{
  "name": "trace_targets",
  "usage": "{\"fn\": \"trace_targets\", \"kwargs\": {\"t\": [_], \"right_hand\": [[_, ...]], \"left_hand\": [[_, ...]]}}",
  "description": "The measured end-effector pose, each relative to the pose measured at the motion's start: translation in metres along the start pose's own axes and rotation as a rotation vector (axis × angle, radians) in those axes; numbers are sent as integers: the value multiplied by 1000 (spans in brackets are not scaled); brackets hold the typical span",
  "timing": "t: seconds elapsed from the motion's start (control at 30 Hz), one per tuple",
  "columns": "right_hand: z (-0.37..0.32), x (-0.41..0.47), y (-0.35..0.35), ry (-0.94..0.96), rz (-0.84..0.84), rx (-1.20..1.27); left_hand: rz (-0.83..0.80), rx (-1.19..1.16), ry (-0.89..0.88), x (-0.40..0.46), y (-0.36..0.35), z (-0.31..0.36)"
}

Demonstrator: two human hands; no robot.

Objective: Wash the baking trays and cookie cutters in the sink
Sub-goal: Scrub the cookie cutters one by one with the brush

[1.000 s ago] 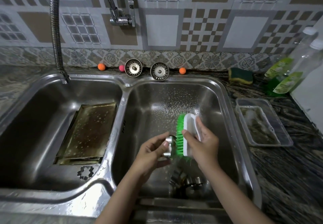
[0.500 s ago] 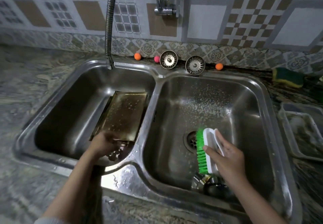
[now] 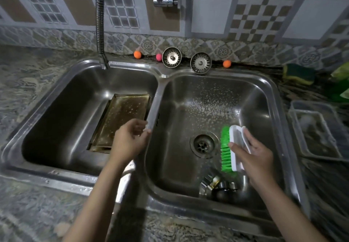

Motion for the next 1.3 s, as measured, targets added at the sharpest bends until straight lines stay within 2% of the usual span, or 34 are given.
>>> {"fn": "trace_targets", "kwargs": {"t": [0.07, 0.13, 0.23, 0.33, 0.43, 0.57, 0.8, 0.87, 1.0, 1.13, 1.3], "right_hand": [[0, 2, 12, -1, 24, 12], [1, 2, 21, 7, 36, 13], [7, -2, 31, -5, 45, 19], [15, -5, 38, -20, 42, 20], [18, -8, 45, -27, 45, 55], [2, -11, 58, -10, 50, 83], [-79, 0, 121, 152, 145, 68], [-103, 13, 150, 201, 211, -17], [-116, 53, 188, 201, 295, -367], [-90, 88, 184, 100, 220, -524], [-73, 96, 170, 72, 184, -614]], "left_hand": [[-152, -22, -91, -12, -48, 36], [-377, 34, -153, -25, -109, 51], [-732, 271, -207, -47, -189, 53], [-1032, 529, -310, -64, -238, 46], [-1202, 691, -397, -71, -260, 32], [-1205, 574, -391, -69, -270, 20], [-953, 329, -297, -39, -254, 34], [-910, 167, -257, -34, -247, 47], [-871, -392, -25, -36, -238, 70], [-771, -670, 87, -36, -235, 87], [-757, -928, 152, -43, -239, 97]]}}
Point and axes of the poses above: each hand's wrist, its own x-axis towards the middle knuckle, its own y-axis out of the back of the hand, z = x × y, the point moved 9 cm from there along x, towards the middle knuckle, and after that the axes turned 6 degrees about -y, right-handed, at the moved point
